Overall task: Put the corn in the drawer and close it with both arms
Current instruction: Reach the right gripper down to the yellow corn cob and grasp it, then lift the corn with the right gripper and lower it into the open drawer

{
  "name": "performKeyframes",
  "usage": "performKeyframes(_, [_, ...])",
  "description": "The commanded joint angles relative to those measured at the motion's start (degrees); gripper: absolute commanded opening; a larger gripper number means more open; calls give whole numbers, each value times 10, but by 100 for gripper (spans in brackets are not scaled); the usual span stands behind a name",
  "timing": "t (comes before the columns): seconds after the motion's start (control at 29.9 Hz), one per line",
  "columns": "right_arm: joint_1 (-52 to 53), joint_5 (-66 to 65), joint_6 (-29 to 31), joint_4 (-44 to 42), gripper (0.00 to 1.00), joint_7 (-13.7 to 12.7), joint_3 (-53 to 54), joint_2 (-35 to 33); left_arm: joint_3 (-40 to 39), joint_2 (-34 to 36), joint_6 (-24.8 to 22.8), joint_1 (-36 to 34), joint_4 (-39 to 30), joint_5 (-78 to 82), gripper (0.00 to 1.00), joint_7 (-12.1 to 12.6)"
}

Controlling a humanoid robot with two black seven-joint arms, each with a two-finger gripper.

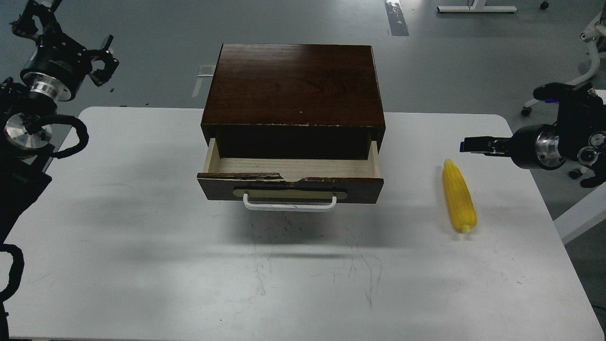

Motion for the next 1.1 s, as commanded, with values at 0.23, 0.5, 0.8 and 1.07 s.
performKeyframes(0.23, [-64, -12, -26, -66, 83, 1, 0, 66, 0, 3, 0, 5, 0, -1, 98, 0])
performKeyframes(0.5, [-82, -9, -41, -65, 63, 5, 4, 70, 0, 4, 0, 5, 1, -1, 98, 0])
performKeyframes(0.8, [-82, -5, -47, -62, 19, 7, 5, 69, 0, 4, 0, 5, 1, 0, 98, 0])
performKeyframes(1.07, [-5, -5, -47, -33, 9, 29, 8, 23, 19, 10, 0, 6, -6, 12, 98, 10])
